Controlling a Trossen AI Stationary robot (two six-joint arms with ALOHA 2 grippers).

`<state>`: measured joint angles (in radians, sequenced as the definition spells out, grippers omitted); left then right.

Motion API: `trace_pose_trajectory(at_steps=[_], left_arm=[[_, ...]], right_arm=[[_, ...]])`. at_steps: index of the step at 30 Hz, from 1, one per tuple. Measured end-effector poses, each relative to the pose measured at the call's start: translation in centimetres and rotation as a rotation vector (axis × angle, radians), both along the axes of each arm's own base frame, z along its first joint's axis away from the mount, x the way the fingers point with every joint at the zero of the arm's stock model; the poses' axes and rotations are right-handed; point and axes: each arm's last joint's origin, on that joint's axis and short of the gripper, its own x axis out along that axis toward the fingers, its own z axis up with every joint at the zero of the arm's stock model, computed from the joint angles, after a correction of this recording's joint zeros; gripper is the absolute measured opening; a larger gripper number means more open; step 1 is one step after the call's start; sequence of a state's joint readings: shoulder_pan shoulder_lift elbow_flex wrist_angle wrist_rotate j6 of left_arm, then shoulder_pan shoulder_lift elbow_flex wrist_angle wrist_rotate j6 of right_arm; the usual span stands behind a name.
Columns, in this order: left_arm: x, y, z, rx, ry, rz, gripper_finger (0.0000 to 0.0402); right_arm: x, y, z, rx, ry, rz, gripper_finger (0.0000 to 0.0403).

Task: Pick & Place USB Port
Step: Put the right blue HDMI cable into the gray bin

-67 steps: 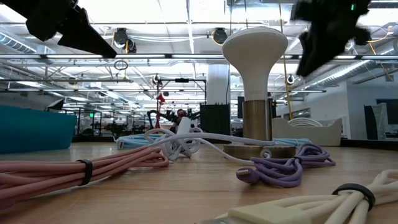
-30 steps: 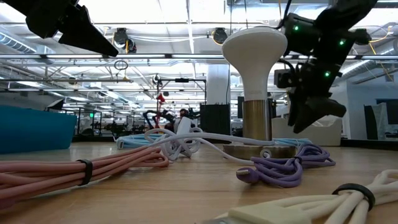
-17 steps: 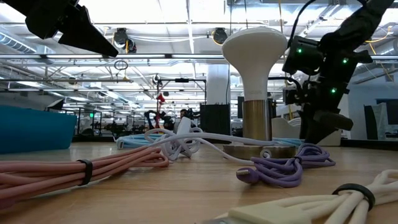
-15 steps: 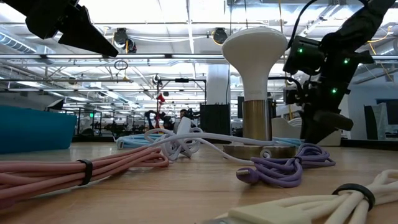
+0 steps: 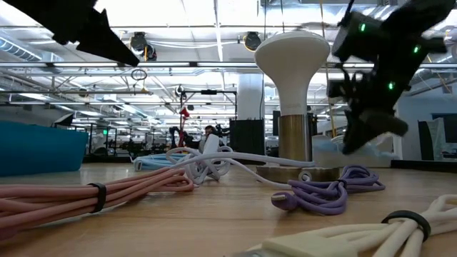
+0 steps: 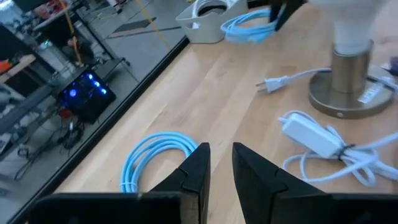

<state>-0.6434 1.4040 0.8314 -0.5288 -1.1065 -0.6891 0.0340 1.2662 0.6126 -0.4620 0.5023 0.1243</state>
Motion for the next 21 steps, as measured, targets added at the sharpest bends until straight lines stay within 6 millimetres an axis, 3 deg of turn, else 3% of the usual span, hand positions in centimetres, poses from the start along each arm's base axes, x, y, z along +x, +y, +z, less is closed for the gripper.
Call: trace_pose_trajectory(at_steps=[6,9,13,16,18,21], left_arm=[[0.2,0.8,-0.1,-0.033,-0.032,0.063,0.0072],[0.1,1.9,0.1,-0.015,-0.144,0.189,0.0072],[-0.3,6.0,2.2,-0.036,-0.362,0.429,0.0072],[-0.3,10.0,4.9,-0.109,-0.41,0.544,0.0072],[0.2,12.4,7.1,-0.167,-0.389,0.475,0.0072],[1.1,15.1,11.0,-0.285,-0.464,-0.013,0.0072]], right_arm=[[0.2,2.9,4.5,-0.168,-0.007,-0.011,0.0031],[0.3,4.6,7.1,-0.235,-0.059,-0.011,0.0031],[0.8,6.8,9.5,-0.277,-0.171,0.043,0.0031],[1.2,8.1,10.0,-0.313,-0.202,0.077,0.0031],[1.8,8.8,10.0,-0.332,-0.205,0.096,0.0031],[2.8,9.4,9.5,-0.347,-0.189,0.123,0.0031]])
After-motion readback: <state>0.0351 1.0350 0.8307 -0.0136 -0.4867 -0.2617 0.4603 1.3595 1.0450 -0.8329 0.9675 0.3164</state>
